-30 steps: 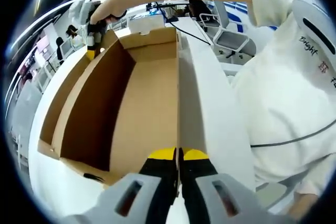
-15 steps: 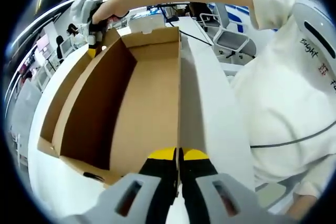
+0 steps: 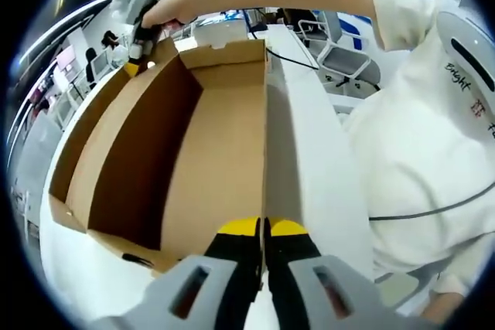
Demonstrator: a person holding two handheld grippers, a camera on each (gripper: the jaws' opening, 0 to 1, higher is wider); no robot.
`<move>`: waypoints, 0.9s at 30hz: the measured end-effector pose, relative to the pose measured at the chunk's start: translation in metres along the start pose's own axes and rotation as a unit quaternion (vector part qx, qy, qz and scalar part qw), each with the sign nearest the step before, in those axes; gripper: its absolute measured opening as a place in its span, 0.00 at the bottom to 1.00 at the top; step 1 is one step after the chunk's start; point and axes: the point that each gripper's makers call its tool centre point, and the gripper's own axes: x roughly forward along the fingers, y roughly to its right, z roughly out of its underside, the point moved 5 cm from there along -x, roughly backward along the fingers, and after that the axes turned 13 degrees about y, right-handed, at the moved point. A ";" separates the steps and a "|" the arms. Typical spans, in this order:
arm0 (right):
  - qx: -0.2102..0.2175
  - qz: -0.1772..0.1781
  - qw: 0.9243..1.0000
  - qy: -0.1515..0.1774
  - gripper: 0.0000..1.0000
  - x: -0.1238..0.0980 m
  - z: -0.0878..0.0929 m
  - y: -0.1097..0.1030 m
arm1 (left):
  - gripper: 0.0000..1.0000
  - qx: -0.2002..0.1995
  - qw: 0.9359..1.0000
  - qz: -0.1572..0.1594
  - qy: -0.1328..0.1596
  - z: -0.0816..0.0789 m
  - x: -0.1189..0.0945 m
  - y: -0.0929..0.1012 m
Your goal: Operate the shoe box by opening the lid, removing the specified soft item, and placing it in the target area until the item is outside and the box remains undamaged.
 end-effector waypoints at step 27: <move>0.020 0.033 0.980 0.197 0.00 -0.068 -0.044 0.000 | 0.02 -0.017 1.000 -0.021 -0.007 0.000 0.001 -0.001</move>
